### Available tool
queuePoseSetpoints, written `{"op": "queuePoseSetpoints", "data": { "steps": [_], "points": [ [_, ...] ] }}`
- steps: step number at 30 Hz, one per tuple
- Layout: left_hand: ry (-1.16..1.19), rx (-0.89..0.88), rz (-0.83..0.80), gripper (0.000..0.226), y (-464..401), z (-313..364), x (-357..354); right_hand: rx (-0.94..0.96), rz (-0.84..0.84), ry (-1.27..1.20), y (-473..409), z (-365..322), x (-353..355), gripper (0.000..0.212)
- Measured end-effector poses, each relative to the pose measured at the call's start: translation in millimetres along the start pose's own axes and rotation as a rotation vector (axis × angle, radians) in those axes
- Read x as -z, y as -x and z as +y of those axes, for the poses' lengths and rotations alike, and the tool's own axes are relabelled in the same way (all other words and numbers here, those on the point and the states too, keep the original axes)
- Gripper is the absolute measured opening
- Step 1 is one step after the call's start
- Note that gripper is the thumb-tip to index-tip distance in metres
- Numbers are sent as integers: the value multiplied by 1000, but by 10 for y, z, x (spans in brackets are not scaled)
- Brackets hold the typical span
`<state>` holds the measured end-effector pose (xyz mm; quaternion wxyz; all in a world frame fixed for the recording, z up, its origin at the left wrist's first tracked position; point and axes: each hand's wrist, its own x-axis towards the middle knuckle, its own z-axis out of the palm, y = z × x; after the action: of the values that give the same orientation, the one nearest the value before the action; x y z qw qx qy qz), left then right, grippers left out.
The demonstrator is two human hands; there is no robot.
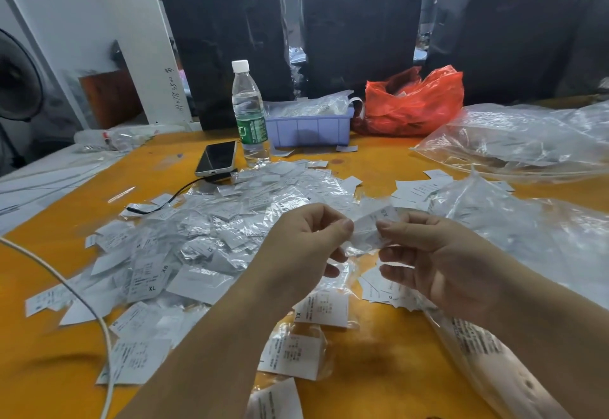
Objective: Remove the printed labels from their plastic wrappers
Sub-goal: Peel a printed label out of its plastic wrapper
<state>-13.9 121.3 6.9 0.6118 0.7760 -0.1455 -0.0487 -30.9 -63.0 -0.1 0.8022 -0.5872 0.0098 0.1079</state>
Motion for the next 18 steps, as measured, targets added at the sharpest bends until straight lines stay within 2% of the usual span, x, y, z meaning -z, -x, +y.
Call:
{"op": "queuePoseSetpoints", "data": {
  "steps": [4, 10, 15, 18],
  "points": [
    [0, 13, 52, 13, 4, 7, 25, 27, 39, -72, -4, -21, -3, 25],
    [46, 77, 54, 13, 1, 34, 47, 91, 74, -116, 10, -52, 1, 16],
    [61, 66, -16, 6, 16, 67, 18, 137, 80, 53, 37, -16, -36, 18],
    [46, 43, -59, 13, 29, 70, 27, 192, 92, 162, 41, -1, -22, 15]
  ]
}}
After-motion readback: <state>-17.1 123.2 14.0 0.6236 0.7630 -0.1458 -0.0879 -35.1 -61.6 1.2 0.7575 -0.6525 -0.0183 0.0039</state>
